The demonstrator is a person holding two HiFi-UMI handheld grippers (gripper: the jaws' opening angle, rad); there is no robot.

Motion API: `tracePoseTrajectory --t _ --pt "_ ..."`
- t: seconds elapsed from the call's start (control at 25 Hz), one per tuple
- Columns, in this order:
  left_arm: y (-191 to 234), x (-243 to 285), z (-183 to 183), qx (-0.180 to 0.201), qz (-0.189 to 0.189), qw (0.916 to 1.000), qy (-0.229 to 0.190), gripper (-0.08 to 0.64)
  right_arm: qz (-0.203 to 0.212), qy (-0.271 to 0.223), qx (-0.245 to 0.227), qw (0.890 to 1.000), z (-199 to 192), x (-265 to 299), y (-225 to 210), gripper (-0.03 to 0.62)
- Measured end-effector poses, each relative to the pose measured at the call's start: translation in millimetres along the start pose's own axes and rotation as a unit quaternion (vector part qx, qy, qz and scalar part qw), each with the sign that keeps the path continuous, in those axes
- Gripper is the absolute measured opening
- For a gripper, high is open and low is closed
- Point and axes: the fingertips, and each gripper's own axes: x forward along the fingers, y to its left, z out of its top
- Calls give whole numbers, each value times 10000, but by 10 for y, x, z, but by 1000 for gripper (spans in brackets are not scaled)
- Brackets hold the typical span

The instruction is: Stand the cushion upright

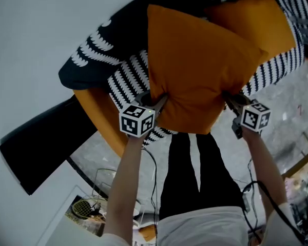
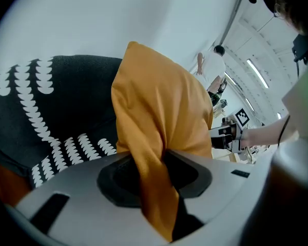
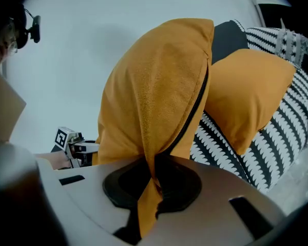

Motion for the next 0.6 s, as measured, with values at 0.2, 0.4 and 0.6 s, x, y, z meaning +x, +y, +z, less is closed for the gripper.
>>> tracePoseTrajectory --t 0.2,0.4,0.6 --pt "93 -295 -9 -149 177 9987 -453 140 192 70 -574 9981 190 84 310 48" --pt "203 -620 -37 -385 419 9944 -890 141 352 150 -1014 9941 367 210 648 48" --pt "295 -862 20 -490 679 9875 -1333 141 472 232 -1477 9876 565 306 909 49"
